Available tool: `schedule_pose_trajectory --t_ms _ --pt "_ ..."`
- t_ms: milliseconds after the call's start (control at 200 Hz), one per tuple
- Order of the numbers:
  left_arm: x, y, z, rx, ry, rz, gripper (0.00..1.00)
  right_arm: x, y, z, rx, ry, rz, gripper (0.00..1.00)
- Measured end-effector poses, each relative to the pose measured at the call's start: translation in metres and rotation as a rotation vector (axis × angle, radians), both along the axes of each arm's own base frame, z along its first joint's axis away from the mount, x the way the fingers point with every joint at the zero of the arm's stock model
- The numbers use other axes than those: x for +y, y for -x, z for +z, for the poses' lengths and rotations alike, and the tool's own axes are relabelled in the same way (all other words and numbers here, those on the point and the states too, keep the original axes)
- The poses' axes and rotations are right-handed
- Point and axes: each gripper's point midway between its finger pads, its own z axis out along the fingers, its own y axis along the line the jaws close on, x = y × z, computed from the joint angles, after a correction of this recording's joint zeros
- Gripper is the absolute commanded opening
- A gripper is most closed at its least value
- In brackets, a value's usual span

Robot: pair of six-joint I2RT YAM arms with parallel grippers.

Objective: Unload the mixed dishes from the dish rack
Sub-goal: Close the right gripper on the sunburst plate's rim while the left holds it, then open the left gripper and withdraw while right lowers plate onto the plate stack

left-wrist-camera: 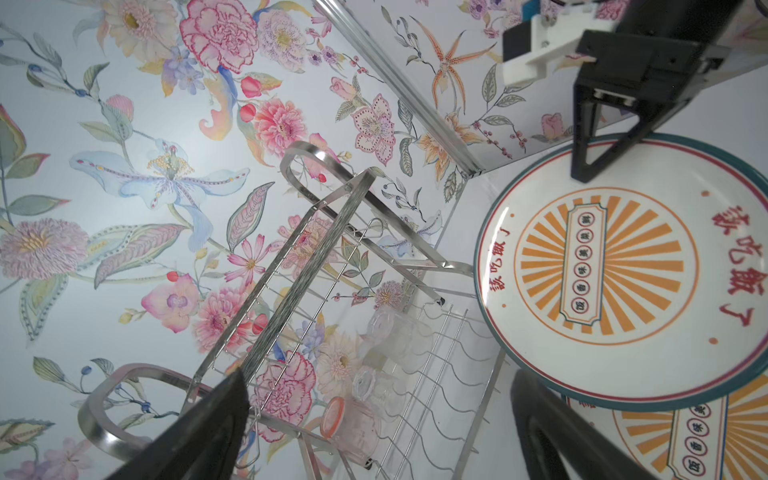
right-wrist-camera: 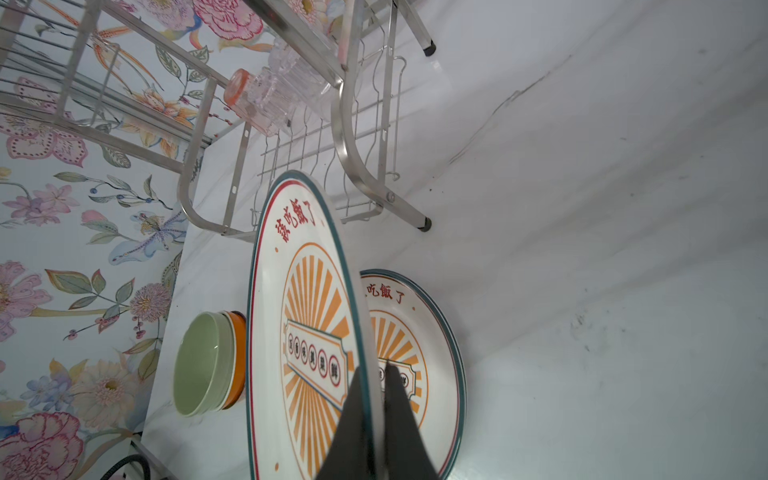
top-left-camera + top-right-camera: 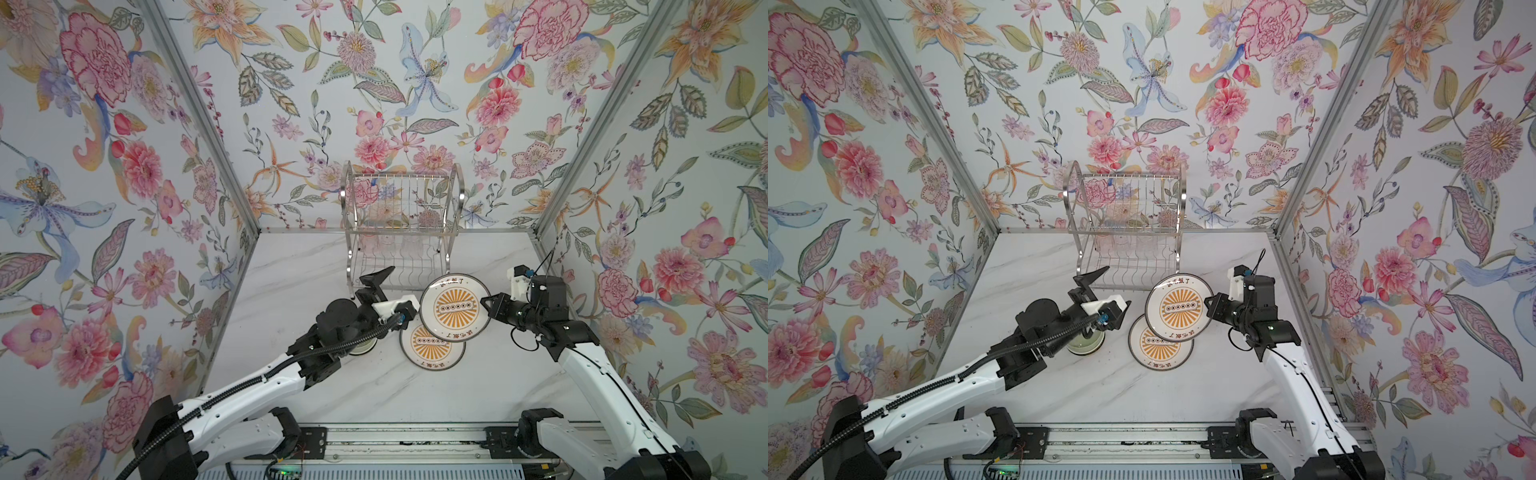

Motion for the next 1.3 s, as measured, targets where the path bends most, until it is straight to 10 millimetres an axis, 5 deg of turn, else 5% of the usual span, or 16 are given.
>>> schedule_pose_trajectory --t_ms 145,510,866,1296 --pt "0.018 -0.008 0.000 0.137 0.097 -0.014 0.99 0.005 0.009 -0.026 0.061 -0.004 0.021 0.00" --pt "0.014 -0.008 -0.040 0.402 0.152 -0.053 0.99 0.024 0.028 -0.082 0.172 -0.058 0.058 0.00" --pt "0.012 -0.011 -0.083 0.561 0.133 -0.055 0.99 0.028 0.023 -0.092 0.165 -0.076 0.054 0.00" --pt "0.012 -0.010 -0.088 0.576 0.130 -0.049 0.99 0.030 0.025 -0.104 0.194 -0.067 0.059 0.12"
